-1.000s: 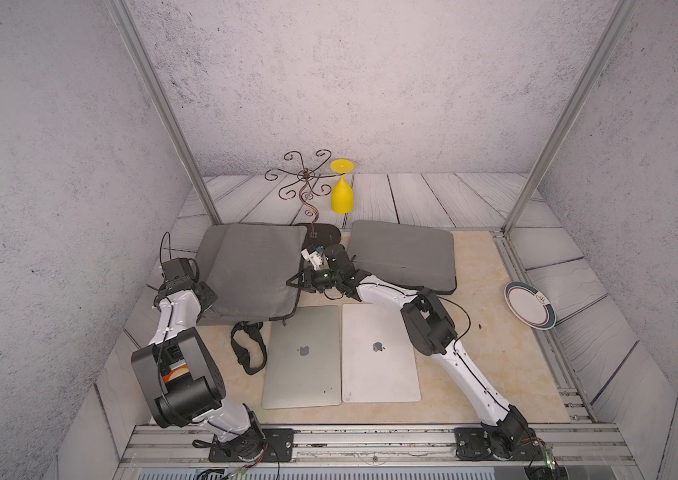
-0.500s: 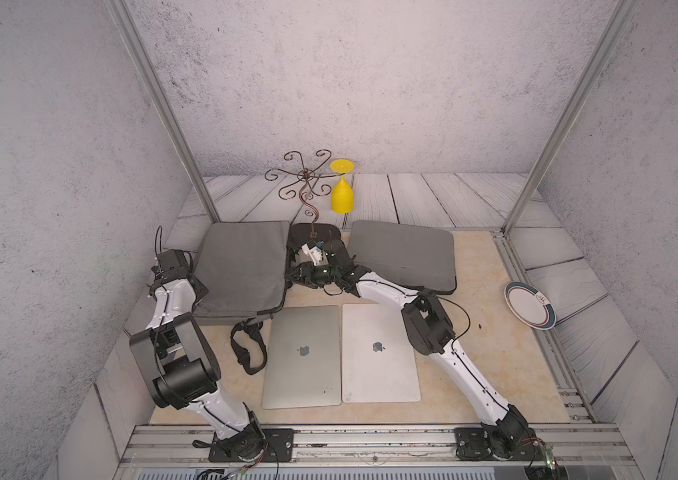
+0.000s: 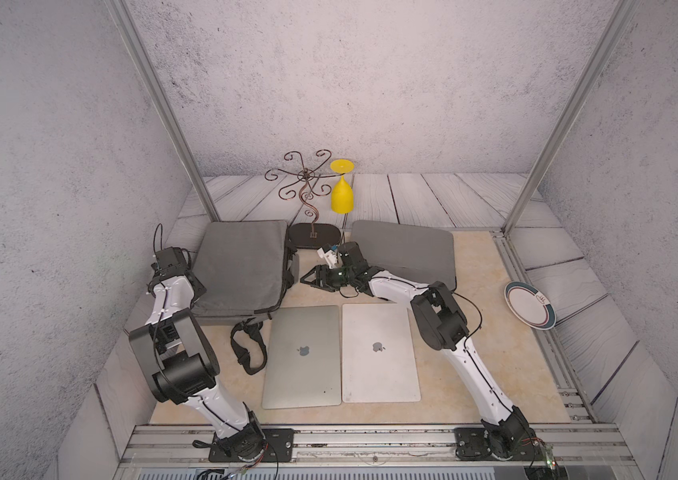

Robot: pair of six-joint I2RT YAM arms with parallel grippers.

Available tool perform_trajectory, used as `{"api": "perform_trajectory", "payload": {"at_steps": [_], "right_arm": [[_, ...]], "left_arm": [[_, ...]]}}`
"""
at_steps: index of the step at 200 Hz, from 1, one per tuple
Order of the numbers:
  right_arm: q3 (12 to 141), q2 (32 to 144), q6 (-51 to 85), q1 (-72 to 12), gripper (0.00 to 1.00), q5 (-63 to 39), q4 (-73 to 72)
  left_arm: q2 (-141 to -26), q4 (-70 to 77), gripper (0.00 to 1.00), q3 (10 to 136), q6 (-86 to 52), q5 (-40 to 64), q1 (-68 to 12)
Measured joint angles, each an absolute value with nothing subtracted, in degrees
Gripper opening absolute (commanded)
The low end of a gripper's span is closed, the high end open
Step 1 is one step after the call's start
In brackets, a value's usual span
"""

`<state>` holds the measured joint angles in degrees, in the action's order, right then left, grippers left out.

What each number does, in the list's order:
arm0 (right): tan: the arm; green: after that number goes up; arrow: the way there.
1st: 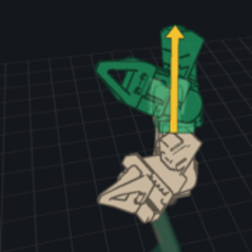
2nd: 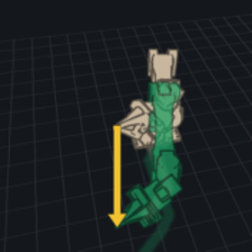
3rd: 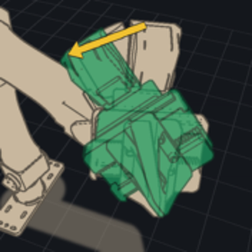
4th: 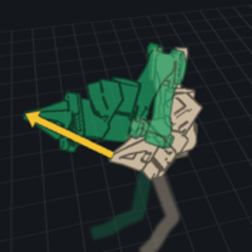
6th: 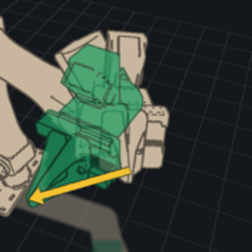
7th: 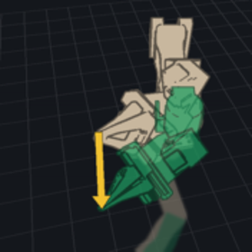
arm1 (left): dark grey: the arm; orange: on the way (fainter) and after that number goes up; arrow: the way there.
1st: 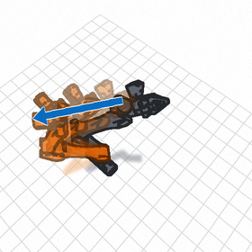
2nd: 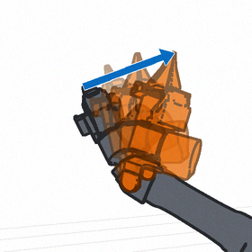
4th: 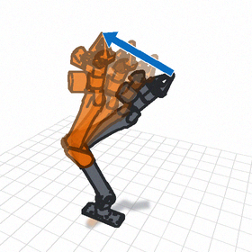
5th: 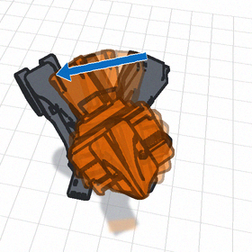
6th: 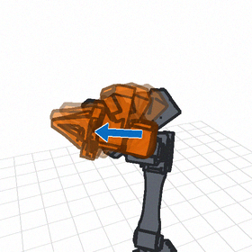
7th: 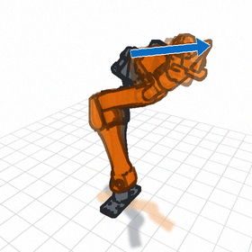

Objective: Open the zippered laptop bag and take out the laptop
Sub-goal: Place the zippered laptop bag in the zippered laptop bag.

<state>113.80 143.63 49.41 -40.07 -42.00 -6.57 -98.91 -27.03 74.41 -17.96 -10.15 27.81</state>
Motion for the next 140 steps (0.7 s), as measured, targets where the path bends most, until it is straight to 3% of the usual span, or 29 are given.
{"api": "perform_trajectory", "payload": {"at_steps": [23,44,97,140], "right_arm": [[108.0,137.5,47.9,-38.9,0.73,-42.3,-7.3],[102.1,130.8,45.5,-37.1,0.74,-42.5,-7.2],[84.4,112.8,36.9,-28.6,0.79,-41.1,-1.4],[74.5,103.1,30.7,-20.1,0.81,-39.3,7.9]], "left_arm": [[-99.2,-27.2,0.46,76.1,-16.4,-8.8,28.0],[-98.5,-27.5,0.58,76.3,-15.1,-6.5,28.1],[-89.9,-28.8,0.64,73.3,-14.2,-1.0,26.9],[-82.8,-31.2,0.64,71.1,-14.3,5.4,18.1]]}}
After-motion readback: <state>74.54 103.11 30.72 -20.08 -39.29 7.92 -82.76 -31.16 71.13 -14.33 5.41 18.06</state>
